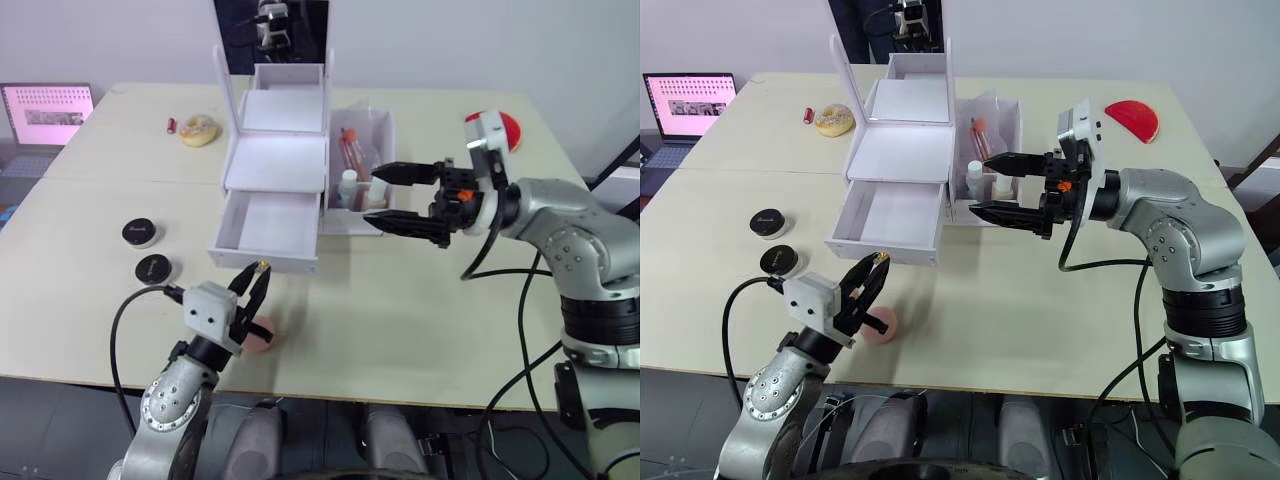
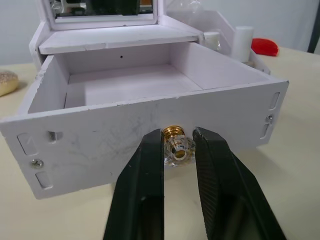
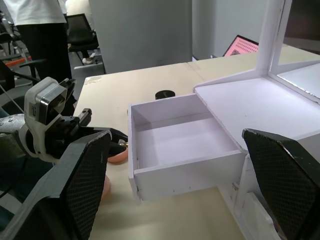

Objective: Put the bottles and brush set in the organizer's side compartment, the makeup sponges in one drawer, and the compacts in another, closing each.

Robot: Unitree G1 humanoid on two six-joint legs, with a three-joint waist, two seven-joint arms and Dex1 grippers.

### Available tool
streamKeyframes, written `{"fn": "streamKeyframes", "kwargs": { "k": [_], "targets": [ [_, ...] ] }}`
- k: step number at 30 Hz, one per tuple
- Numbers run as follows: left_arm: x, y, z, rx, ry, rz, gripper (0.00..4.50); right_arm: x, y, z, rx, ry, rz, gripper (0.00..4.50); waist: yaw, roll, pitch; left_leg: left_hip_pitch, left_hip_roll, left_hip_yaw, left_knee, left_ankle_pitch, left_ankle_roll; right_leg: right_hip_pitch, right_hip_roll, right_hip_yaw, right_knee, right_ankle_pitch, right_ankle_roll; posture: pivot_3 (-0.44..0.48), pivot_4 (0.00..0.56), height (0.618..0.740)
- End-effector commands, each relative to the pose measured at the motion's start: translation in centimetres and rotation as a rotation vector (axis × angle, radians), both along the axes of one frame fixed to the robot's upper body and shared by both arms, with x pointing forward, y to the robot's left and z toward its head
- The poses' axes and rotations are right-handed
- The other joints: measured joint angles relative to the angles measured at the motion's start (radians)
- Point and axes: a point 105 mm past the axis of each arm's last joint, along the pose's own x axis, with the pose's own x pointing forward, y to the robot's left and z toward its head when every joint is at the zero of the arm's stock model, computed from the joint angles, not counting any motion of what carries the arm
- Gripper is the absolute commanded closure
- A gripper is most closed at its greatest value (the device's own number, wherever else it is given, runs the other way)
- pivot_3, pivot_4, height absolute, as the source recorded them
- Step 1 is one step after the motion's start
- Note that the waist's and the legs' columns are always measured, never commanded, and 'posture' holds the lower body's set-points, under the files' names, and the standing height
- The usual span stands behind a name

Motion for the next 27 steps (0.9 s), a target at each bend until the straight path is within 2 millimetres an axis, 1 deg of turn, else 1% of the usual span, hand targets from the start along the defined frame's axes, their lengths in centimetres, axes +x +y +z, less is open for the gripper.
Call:
{"fn": "streamKeyframes", "kwargs": {
  "k": [1, 4, 5, 7, 10, 12, 13, 14, 16, 17, 19, 21, 24, 26, 27],
  "targets": [
    [-0.4, -0.1, 0.2, -0.014, -0.008, -0.019, 1.79, -0.3, -0.3, 1.6, 0.012, -0.067, -0.001, 0.0, 0.0, 0.0, 0.0, 0.0, 0.0, 0.0, 0.0, 0.0, 0.0, 0.0, 0.0, 0.0, 0.0, 0.0, 0.0, 0.0, 0.15, 0.739],
    [-0.7, 0.1, 0.1, -0.028, 0.004, -0.021, 0.23, -0.2, -0.6, 1.7, 0.016, -0.063, -0.013, 0.0, 0.0, 0.0, 0.0, 0.0, 0.0, 0.0, 0.0, 0.0, 0.0, 0.0, 0.0, 0.0, 0.0, -0.001, 0.001, 0.0, 0.15, 0.739],
    [-0.8, 0.2, 0.2, -0.034, 0.006, -0.022, 0.08, -0.1, -0.7, 1.7, 0.016, -0.063, -0.016, 0.0, -0.001, 0.0, 0.0, 0.0, 0.0, 0.0, 0.0, 0.0, 0.0, 0.0, 0.0, 0.0, 0.0, -0.001, 0.002, 0.0, 0.15, 0.739],
    [-1.2, 0.6, 0.3, -0.039, 0.016, -0.028, 0.08, -0.2, -1.1, 1.5, 0.014, -0.058, -0.03, 0.0, -0.001, 0.0, 0.0, 0.0, 0.0, 0.0, 0.0, 0.0, 0.0, 0.0, 0.0, 0.0, 0.0, -0.002, 0.002, 0.0, 0.15, 0.739],
    [-2.9, 1.9, 0.7, -0.044, 0.073, -0.078, 0.08, -0.5, -2.9, 0.7, -0.014, -0.037, -0.09, 0.0, -0.001, 0.0, 0.0, -0.001, 0.0, 0.0, 0.0, 0.0, 0.0, -0.001, 0.0, 0.0, 0.0, -0.002, 0.002, 0.0, 0.15, 0.739],
    [-4.0, 3.1, 0.9, -0.032, 0.124, -0.121, 0.08, -0.7, -4.2, 0.1, -0.03, -0.024, -0.135, 0.0, 0.001, 0.0, 0.0, -0.002, 0.0, 0.0, -0.001, 0.0, 0.0, -0.003, 0.0, 0.0, 0.0, -0.002, 0.001, 0.0, 0.15, 0.739],
    [-4.4, 4.1, 0.9, -0.02, 0.153, -0.127, 0.08, -0.9, -4.9, -0.1, -0.035, -0.017, -0.158, 0.0, 0.001, 0.0, 0.0, -0.003, 0.0, 0.0, -0.001, -0.001, 0.001, -0.003, 0.0, 0.0, 0.0, -0.002, 0.0, 0.0, 0.15, 0.739],
    [-4.6, 5.5, 1.0, -0.011, 0.187, -0.127, 0.08, -1.2, -5.7, -0.6, -0.044, -0.011, -0.184, 0.0, 0.001, 0.0, 0.0, -0.004, 0.0, 0.0, -0.001, -0.001, 0.001, -0.004, 0.0, 0.0, 0.0, -0.002, 0.0, 0.0, 0.15, 0.739],
    [-4.9, 9.5, 0.9, 0.038, 0.265, -0.109, 0.08, -2.3, -7.4, -1.8, -0.065, 0.015, -0.241, 0.0, 0.003, 0.0, 0.0, -0.007, 0.0, 0.0, -0.001, -0.001, 0.001, -0.008, 0.0, 0.0, 0.001, -0.002, 0.001, 0.0, 0.15, 0.739],
    [-5.0, 10.8, 1.1, 0.056, 0.284, -0.101, 0.08, -2.7, -8.0, -2.2, -0.071, 0.022, -0.261, 0.0, 0.005, -0.001, 0.0, -0.009, 0.0, 0.0, 0.0, -0.001, 0.001, -0.01, 0.0, -0.001, 0.002, -0.002, 0.001, 0.0, 0.15, 0.739],
    [-4.9, 13.4, 1.4, 0.092, 0.322, -0.088, 0.08, -3.2, -9.2, -3.0, -0.076, 0.031, -0.316, 0.0, -0.002, 0.003, -0.001, -0.013, 0.0, 0.0, 0.001, -0.001, 0.001, -0.014, 0.0, -0.002, 0.002, -0.002, -0.001, 0.0, 0.15, 0.739],
    [-4.5, 17.2, 1.7, 0.138, 0.376, -0.064, 0.08, -3.9, -11.8, -4.3, -0.092, 0.068, -0.415, 0.0, -0.003, 0.002, -0.002, -0.013, 0.0, 0.002, 0.003, -0.001, 0.001, -0.014, -0.001, -0.001, 0.002, -0.002, 0.0, 0.0, 0.15, 0.739],
    [-3.9, 20.7, 2.3, 0.159, 0.407, -0.027, 0.08, -5.2, -14.4, -6.1, -0.132, 0.109, -0.498, 0.0, -0.002, 0.001, -0.003, -0.013, 0.0, 0.001, 0.003, -0.001, 0.001, -0.014, 0.0, -0.001, 0.002, -0.002, 0.0, 0.0, 0.15, 0.739],
    [-2.8, 23.4, 3.1, 0.177, 0.391, 0.046, 0.08, -5.8, -16.1, -6.9, -0.132, 0.118, -0.571, 0.0, -0.004, 0.001, -0.003, -0.013, 0.0, 0.001, 0.003, -0.001, 0.001, -0.014, 0.0, -0.001, 0.001, -0.002, 0.0, 0.0, 0.15, 0.739],
    [-2.3, 24.3, 3.6, 0.18, 0.377, 0.077, 0.08, -6.0, -16.7, -7.0, -0.127, 0.115, -0.598, 0.0, -0.004, 0.001, -0.003, -0.013, 0.0, 0.001, 0.003, -0.001, 0.001, -0.014, -0.001, -0.001, 0.001, -0.002, 0.0, 0.0, 0.15, 0.739]
  ]
}}
